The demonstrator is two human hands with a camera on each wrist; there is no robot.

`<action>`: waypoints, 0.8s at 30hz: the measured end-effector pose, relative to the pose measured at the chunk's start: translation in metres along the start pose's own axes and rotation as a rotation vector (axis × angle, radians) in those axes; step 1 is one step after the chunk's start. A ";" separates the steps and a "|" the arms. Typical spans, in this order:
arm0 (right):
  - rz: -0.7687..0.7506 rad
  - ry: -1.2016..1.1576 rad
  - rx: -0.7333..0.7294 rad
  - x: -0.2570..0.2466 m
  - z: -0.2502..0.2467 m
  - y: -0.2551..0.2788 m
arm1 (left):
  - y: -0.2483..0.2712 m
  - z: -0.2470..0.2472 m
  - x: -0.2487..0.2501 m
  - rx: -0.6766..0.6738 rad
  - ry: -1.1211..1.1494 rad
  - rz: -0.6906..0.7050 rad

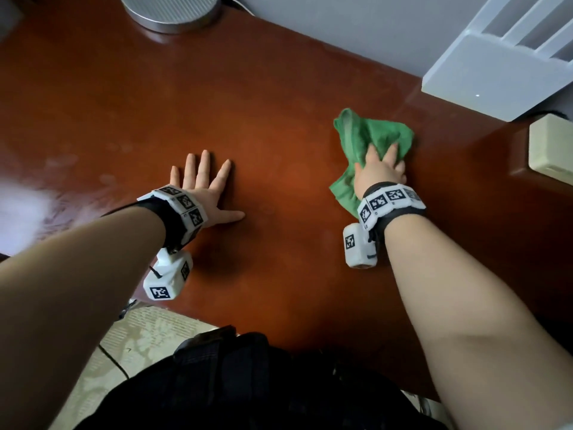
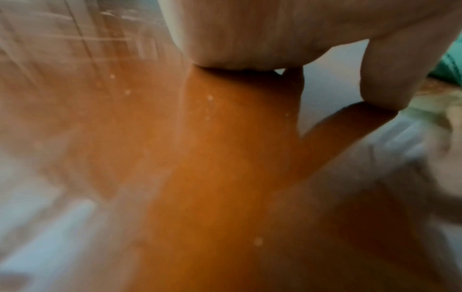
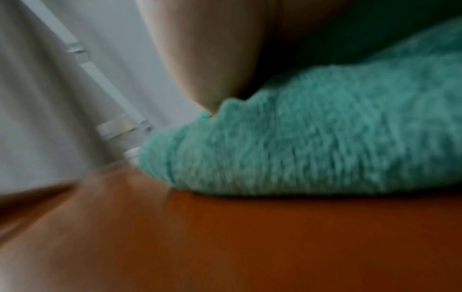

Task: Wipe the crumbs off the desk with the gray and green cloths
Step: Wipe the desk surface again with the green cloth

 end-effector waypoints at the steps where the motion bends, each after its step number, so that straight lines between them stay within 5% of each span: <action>1: -0.043 0.033 -0.004 -0.011 0.002 0.000 | 0.000 0.001 0.000 -0.006 0.004 0.005; 6: -0.648 0.315 -0.047 -0.067 0.029 0.062 | -0.002 -0.001 -0.004 0.008 0.142 0.025; 10: -1.014 0.419 -0.338 -0.057 0.040 0.114 | -0.004 -0.001 -0.006 0.053 0.178 0.056; 12: -0.940 0.239 -0.348 -0.050 0.017 0.095 | -0.005 0.002 -0.009 0.036 0.174 0.042; 16: -0.433 0.003 0.026 -0.044 -0.031 0.014 | -0.001 0.001 -0.006 -0.002 0.203 0.004; 18: -0.290 0.050 0.020 -0.054 -0.023 -0.003 | -0.001 0.001 -0.005 -0.005 0.198 0.006; 20: -0.306 0.150 -0.004 -0.071 -0.005 0.003 | -0.003 0.002 -0.006 -0.001 0.187 0.008; 24: -0.695 0.273 -0.046 -0.090 0.019 0.068 | -0.004 -0.001 -0.005 0.047 0.152 0.041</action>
Point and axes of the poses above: each hand's wrist, its own y-axis away from the middle knuckle, its own z-axis out of the palm, x = y × z, the point moved 6 cm from there along -y, towards the middle knuckle, and after that the axes turned 2 degrees about y, right-handed, at the moved point
